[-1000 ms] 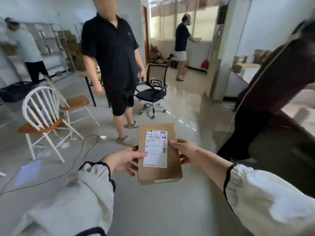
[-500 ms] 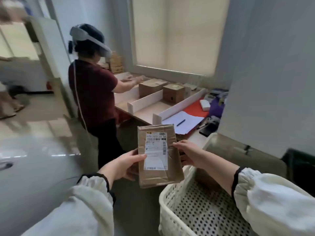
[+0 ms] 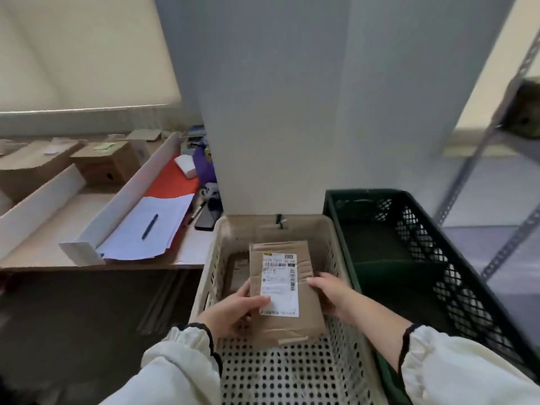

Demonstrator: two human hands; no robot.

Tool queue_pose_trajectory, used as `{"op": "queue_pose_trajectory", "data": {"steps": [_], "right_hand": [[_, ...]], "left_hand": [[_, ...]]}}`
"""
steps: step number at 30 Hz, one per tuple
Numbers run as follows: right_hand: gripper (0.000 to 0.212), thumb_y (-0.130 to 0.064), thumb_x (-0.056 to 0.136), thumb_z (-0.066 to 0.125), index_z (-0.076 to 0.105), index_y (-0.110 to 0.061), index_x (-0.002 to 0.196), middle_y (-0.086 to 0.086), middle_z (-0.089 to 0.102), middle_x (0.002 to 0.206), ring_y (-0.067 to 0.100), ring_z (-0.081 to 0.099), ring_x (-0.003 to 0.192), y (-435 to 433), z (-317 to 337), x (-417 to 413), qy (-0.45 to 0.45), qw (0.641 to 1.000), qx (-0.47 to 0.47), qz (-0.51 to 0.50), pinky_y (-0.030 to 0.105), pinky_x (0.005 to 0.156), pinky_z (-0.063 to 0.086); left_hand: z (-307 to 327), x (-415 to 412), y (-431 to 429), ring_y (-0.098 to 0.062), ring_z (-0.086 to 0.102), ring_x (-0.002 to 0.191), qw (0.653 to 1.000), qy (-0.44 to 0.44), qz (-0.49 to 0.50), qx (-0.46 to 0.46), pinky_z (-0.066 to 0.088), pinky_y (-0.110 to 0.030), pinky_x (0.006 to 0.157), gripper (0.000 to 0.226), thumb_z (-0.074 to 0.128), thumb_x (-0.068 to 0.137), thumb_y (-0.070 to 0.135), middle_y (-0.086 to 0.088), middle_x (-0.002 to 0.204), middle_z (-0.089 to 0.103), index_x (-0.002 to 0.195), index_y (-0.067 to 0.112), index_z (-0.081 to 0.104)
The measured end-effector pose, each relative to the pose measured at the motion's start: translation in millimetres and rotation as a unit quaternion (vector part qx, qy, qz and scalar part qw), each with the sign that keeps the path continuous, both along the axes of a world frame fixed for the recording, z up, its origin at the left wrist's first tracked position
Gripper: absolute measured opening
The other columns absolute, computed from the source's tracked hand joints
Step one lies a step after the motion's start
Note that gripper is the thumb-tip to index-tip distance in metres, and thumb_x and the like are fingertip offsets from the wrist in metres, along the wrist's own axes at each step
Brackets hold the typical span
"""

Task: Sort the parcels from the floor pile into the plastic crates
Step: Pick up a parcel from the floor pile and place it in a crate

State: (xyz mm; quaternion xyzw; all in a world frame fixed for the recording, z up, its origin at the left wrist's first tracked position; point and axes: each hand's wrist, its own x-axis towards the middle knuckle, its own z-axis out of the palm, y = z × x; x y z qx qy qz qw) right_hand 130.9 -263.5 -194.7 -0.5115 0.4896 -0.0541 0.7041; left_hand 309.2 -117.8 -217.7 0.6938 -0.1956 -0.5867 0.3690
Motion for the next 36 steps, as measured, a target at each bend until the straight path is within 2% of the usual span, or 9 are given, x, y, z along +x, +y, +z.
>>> {"op": "queue_pose_trajectory", "data": {"steps": [3,6,10,15,19,27,30,33,36], "right_hand": [[0.011,-0.02,0.096,0.049,0.058,-0.017,0.103,0.011,0.066,0.104,0.027,0.062,0.098,-22,-36,10,0.03,0.998,0.019,-0.049,0.044,0.09,0.05],[0.016,-0.018,0.097,0.049,0.059,-0.012,0.108,0.011,0.067,0.103,0.027,0.063,0.096,-39,-74,23,0.042,0.994,0.043,-0.087,0.041,0.086,0.05],[0.017,-0.018,0.098,0.049,0.057,-0.013,0.112,0.002,0.065,0.095,0.015,0.06,0.083,-69,-128,51,0.061,0.989,0.037,-0.126,0.029,0.064,0.046],[0.03,-0.022,0.098,0.049,0.054,-0.011,0.126,0.005,0.065,0.108,0.017,0.06,0.091,-107,-197,90,0.079,0.988,0.032,-0.132,0.031,0.072,0.047],[0.037,-0.029,0.099,0.045,0.048,-0.015,0.134,0.009,0.062,0.121,0.024,0.061,0.099,-119,-243,113,0.114,0.986,0.039,-0.119,0.035,0.083,0.05],[0.035,-0.033,0.1,0.041,0.05,-0.017,0.129,0.009,0.063,0.111,0.029,0.061,0.099,-130,-290,130,0.146,0.979,0.043,-0.137,0.039,0.091,0.05],[0.045,-0.039,0.098,0.042,0.043,-0.017,0.138,0.011,0.056,0.132,0.03,0.057,0.113,-136,-300,133,0.16,0.979,0.033,-0.123,0.045,0.1,0.046],[0.04,-0.033,0.101,0.04,0.045,-0.016,0.136,0.013,0.057,0.129,0.031,0.057,0.112,-137,-304,137,0.152,0.98,0.037,-0.12,0.046,0.1,0.046],[0.038,-0.029,0.101,0.039,0.048,-0.012,0.134,0.014,0.058,0.126,0.032,0.058,0.109,-136,-307,139,0.15,0.981,0.04,-0.113,0.044,0.097,0.048]], "left_hand": [[-34,17,-35,-0.017,0.059,0.114,0.998,0.029,-0.051,-0.006,0.038,-0.047,0.106,0.081,0.078,0.067,0.041,0.014,0.117,0.068,0.136,0.048,0.037],[-67,28,-61,-0.009,0.06,0.108,0.997,0.061,-0.05,-0.012,0.046,-0.031,0.091,0.075,0.073,0.081,0.027,0.014,0.119,0.065,0.142,0.042,0.03],[-129,44,-93,-0.017,0.054,0.116,0.996,0.089,0.016,0.0,0.037,-0.039,0.106,0.11,0.08,0.074,0.028,0.009,0.126,0.057,0.151,0.037,0.002],[-204,49,-114,-0.02,0.059,0.107,0.989,0.108,0.099,0.02,0.043,-0.041,0.099,0.09,0.079,0.074,0.03,0.0,0.119,0.06,0.142,0.023,0.02],[-243,47,-122,-0.017,0.06,0.097,0.979,0.119,0.167,0.012,0.051,-0.031,0.071,0.066,0.069,0.084,0.015,-0.002,0.115,0.058,0.136,0.022,0.029],[-295,34,-132,-0.026,0.055,0.116,0.956,0.095,0.276,0.009,0.05,-0.047,0.097,0.09,0.083,0.048,0.043,-0.004,0.14,0.041,0.129,0.052,0.044],[-294,29,-135,-0.02,0.058,0.112,0.951,0.056,0.305,-0.015,0.05,-0.041,0.097,0.083,0.082,0.064,0.033,-0.006,0.135,0.05,0.137,0.038,0.044],[-297,21,-139,-0.015,0.062,0.105,0.934,0.016,0.356,-0.019,0.05,-0.038,0.097,0.067,0.076,0.079,0.015,-0.005,0.124,0.062,0.139,0.02,0.047],[-300,13,-144,-0.018,0.06,0.113,0.912,-0.019,0.409,0.017,0.048,-0.042,0.1,0.061,0.078,0.077,0.022,-0.002,0.123,0.064,0.133,0.022,0.054]]}}
